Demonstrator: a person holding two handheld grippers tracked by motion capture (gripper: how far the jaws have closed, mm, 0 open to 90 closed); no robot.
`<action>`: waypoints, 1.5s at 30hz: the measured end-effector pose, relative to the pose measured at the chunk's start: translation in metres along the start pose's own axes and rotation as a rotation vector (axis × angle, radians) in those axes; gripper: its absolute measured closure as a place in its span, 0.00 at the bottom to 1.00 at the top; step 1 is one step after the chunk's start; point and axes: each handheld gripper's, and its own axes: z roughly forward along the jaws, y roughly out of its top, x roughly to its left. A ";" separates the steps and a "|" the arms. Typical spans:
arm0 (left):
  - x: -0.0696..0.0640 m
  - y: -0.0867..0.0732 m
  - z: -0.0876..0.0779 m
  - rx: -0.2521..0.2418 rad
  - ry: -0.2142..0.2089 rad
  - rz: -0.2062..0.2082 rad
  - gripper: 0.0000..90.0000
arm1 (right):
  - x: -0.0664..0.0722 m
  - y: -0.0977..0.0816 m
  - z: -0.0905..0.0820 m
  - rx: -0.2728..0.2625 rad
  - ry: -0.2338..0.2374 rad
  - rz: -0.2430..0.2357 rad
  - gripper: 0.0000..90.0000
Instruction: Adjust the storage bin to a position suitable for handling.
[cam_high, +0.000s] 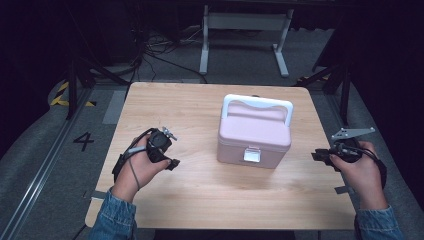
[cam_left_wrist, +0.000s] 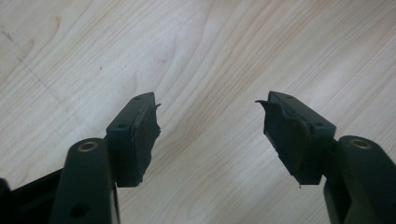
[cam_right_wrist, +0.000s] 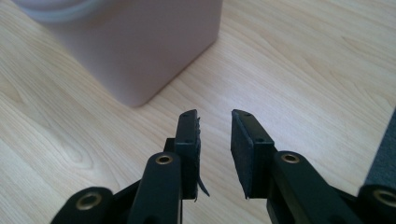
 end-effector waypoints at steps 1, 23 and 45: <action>0.001 0.003 0.001 0.000 0.003 0.009 0.41 | 0.000 0.003 0.001 -0.006 0.005 -0.008 0.82; 0.025 0.092 0.022 -0.118 -0.085 0.093 0.47 | -0.018 0.070 0.038 0.017 0.030 -0.062 0.89; 0.006 0.140 0.067 -0.098 -0.107 0.130 0.78 | -0.022 0.089 0.077 -0.010 0.091 -0.029 1.00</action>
